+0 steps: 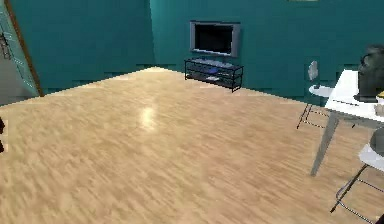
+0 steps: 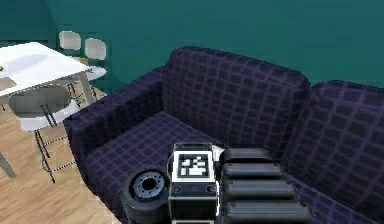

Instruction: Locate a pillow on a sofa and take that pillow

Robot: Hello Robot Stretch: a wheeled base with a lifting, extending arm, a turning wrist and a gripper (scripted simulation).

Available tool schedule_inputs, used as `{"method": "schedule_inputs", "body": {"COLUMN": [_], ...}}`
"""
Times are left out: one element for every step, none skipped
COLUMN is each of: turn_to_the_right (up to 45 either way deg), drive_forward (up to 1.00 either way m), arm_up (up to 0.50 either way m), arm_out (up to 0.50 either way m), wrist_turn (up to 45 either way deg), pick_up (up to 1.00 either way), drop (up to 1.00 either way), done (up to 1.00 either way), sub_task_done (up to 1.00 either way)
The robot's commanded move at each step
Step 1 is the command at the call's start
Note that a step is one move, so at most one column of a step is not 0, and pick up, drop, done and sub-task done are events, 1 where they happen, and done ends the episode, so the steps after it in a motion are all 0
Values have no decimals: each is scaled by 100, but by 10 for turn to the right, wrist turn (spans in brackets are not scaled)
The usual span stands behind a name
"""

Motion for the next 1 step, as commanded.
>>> {"method": "schedule_inputs", "body": {"turn_to_the_right": [-450], "drive_forward": [0], "arm_up": [0], "arm_out": [0], "wrist_turn": [0], "pick_up": [0], "drop": [0], "done": [0], "sub_task_done": [0]}}
